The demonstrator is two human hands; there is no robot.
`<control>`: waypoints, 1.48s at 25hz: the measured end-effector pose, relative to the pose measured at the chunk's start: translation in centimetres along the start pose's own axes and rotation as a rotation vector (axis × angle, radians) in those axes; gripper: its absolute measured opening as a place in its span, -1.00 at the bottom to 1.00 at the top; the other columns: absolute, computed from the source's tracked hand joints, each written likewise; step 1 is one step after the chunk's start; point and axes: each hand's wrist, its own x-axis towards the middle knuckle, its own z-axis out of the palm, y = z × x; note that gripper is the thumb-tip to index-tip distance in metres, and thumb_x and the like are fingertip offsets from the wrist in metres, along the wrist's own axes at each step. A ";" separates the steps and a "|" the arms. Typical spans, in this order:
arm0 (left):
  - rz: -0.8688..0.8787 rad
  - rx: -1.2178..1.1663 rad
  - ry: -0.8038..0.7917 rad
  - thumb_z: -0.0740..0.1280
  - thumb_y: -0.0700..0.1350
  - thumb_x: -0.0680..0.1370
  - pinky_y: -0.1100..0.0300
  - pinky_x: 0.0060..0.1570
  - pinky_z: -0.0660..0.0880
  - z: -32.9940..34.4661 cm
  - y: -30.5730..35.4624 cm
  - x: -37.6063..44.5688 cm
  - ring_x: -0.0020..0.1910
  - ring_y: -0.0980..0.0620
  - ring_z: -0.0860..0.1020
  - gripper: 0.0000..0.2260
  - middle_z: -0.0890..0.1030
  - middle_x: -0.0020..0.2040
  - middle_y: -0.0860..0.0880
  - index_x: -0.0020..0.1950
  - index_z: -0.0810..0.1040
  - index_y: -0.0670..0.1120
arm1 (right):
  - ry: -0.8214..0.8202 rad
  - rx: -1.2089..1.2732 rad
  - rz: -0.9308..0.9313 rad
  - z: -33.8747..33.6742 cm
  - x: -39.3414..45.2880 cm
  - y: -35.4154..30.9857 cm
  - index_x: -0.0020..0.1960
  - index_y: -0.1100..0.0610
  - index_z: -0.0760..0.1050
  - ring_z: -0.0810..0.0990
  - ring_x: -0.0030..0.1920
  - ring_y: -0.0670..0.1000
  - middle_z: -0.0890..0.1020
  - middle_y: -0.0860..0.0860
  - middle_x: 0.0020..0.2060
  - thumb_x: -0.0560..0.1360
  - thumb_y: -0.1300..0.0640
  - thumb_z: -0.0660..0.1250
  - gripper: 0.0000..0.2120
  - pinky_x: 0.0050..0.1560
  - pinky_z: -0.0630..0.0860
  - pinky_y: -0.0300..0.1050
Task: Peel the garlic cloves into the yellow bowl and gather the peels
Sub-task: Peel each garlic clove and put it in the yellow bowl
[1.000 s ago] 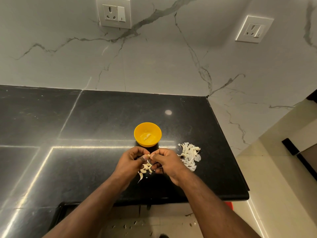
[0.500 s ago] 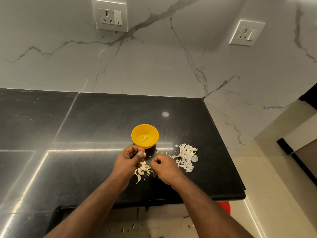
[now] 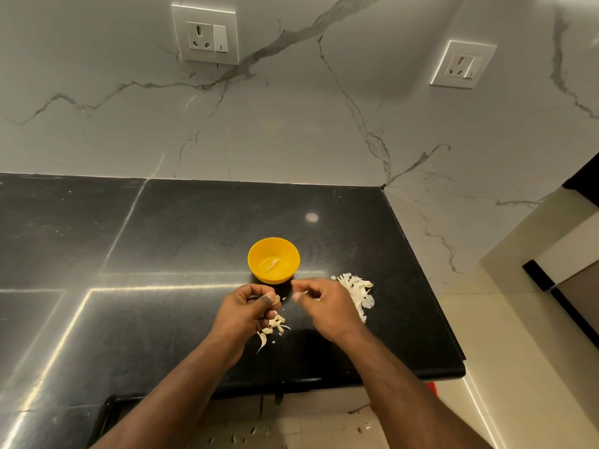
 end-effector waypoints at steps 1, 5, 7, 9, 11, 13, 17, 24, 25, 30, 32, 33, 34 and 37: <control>0.006 0.013 -0.004 0.36 -0.23 0.61 0.22 -0.30 0.52 0.0 0.0 0.1 -0.30 0.05 0.57 -0.93 0.70 -0.18 -0.16 0.06 0.59 -0.21 | -0.049 0.039 -0.011 0.5 -0.3 -0.5 0.26 0.02 0.62 0.62 0.08 -0.17 0.68 -0.12 0.08 0.53 0.12 0.44 -0.70 0.22 0.56 -0.14; 0.026 0.068 -0.002 0.38 -0.22 0.60 0.22 -0.35 0.51 0.0 0.1 0.4 -0.33 0.05 0.58 -0.91 0.67 -0.22 -0.17 0.07 0.59 -0.21 | -0.061 0.068 -0.041 2.2 -0.4 -0.7 0.10 -0.06 0.68 0.68 -0.03 -0.14 0.72 -0.16 -0.09 0.49 -0.01 0.47 -0.81 0.10 0.62 0.04; 0.020 0.078 0.009 0.40 -0.20 0.59 0.22 -0.36 0.50 -0.2 0.2 0.6 -0.35 0.05 0.58 -0.90 0.67 -0.25 -0.15 0.07 0.59 -0.21 | -0.048 0.085 -0.033 2.5 -0.2 -0.6 0.08 -0.07 0.68 0.68 -0.04 -0.15 0.72 -0.17 -0.10 0.45 -0.05 0.47 -0.78 0.09 0.63 0.08; 0.014 0.075 0.010 0.40 -0.20 0.59 0.23 -0.37 0.49 -0.3 0.2 0.8 -0.36 0.06 0.57 -0.90 0.67 -0.26 -0.14 0.06 0.60 -0.21 | -0.035 0.106 -0.025 2.8 0.0 -0.5 0.06 -0.07 0.69 0.69 -0.05 -0.14 0.73 -0.17 -0.11 0.44 -0.02 0.48 -0.80 0.09 0.63 0.09; 0.010 0.065 -0.002 0.38 -0.19 0.60 0.23 -0.35 0.50 -0.4 0.2 0.9 -0.33 0.05 0.58 -0.90 0.69 -0.22 -0.16 0.06 0.61 -0.21 | -0.019 0.117 -0.005 3.0 0.2 -0.6 -0.02 -0.09 0.70 0.69 -0.08 -0.14 0.73 -0.18 -0.15 0.44 0.03 0.49 -0.88 0.07 0.64 0.11; 0.002 0.039 -0.041 0.37 -0.18 0.61 0.24 -0.30 0.53 -0.5 0.1 0.7 -0.28 0.04 0.59 -0.87 0.70 -0.18 -0.17 0.07 0.63 -0.23 | 0.001 0.118 0.013 3.1 0.5 -0.7 -0.09 -0.15 0.68 0.69 -0.11 -0.13 0.72 -0.20 -0.19 0.41 -0.03 0.48 -0.92 0.05 0.63 0.13; -0.004 -0.022 -0.089 0.40 -0.25 0.57 0.23 -0.23 0.56 -0.8 0.3 0.5 -0.24 0.04 0.62 -0.88 0.69 -0.18 -0.16 0.07 0.66 -0.25 | 0.012 0.163 0.036 3.0 0.9 -0.5 -0.12 -0.09 0.69 0.69 -0.12 -0.12 0.72 -0.16 -0.20 0.43 0.03 0.52 -0.95 0.04 0.64 0.13; 0.128 0.188 0.010 0.47 -0.24 0.52 0.06 -0.11 0.58 -0.9 0.1 1.1 -0.19 -0.03 0.64 -0.92 0.73 -0.17 -0.13 0.01 0.69 -0.15 | 0.015 0.186 0.033 2.8 1.3 -0.6 0.00 0.03 0.70 0.67 -0.16 -0.07 0.71 -0.08 -0.22 0.41 0.03 0.52 -0.82 -0.01 0.65 0.15; 0.142 0.217 0.021 0.47 -0.23 0.52 0.07 -0.10 0.59 -0.8 0.0 1.1 -0.19 -0.03 0.66 -0.92 0.73 -0.17 -0.11 0.00 0.69 -0.13 | 0.026 0.167 0.023 2.8 1.4 -0.5 -0.02 0.03 0.70 0.67 -0.16 -0.06 0.70 -0.08 -0.23 0.41 0.02 0.52 -0.82 -0.01 0.65 0.14; 0.204 0.331 0.067 0.49 -0.21 0.51 0.11 -0.14 0.62 -0.4 0.2 1.0 -0.19 -0.01 0.68 -0.94 0.73 -0.20 -0.03 -0.04 0.69 -0.08 | 0.026 0.116 -0.005 2.8 1.3 -0.3 -0.03 -0.03 0.68 0.69 -0.11 -0.10 0.71 -0.10 -0.19 0.47 0.11 0.48 -0.90 0.03 0.65 0.07; 0.227 0.366 0.078 0.49 -0.20 0.51 0.24 -0.23 0.58 -0.3 0.3 0.8 -0.24 0.10 0.66 -0.94 0.73 -0.22 0.02 -0.06 0.70 -0.06 | 0.023 0.108 -0.007 2.8 1.4 -0.3 0.00 -0.01 0.68 0.69 -0.11 -0.10 0.71 -0.09 -0.18 0.47 0.12 0.48 -0.89 0.03 0.66 0.07; 0.238 0.379 0.084 0.50 -0.19 0.50 0.29 -0.26 0.55 -0.2 0.4 0.7 -0.25 0.15 0.66 -0.94 0.73 -0.22 0.05 -0.07 0.70 -0.05 | 0.023 0.103 -0.008 2.8 1.4 -0.3 0.00 0.00 0.68 0.68 -0.11 -0.10 0.71 -0.09 -0.18 0.47 0.13 0.47 -0.88 0.03 0.66 0.07; 0.247 0.388 0.087 0.50 -0.19 0.50 0.32 -0.26 0.52 -0.1 0.4 0.7 -0.26 0.19 0.65 -0.94 0.72 -0.23 0.07 -0.08 0.70 -0.05 | 0.026 0.093 -0.009 2.7 1.3 -0.4 0.01 0.01 0.67 0.68 -0.10 -0.11 0.71 -0.10 -0.18 0.47 0.13 0.46 -0.88 0.03 0.66 0.07; 0.257 0.411 0.101 0.51 -0.18 0.49 0.26 -0.22 0.54 0.1 0.5 0.7 -0.25 0.20 0.65 -0.94 0.72 -0.23 0.09 -0.10 0.69 -0.03 | 0.023 0.050 -0.011 2.7 1.1 -0.7 0.01 -0.02 0.66 0.67 -0.11 -0.12 0.70 -0.13 -0.17 0.46 0.10 0.41 -0.85 0.01 0.65 0.06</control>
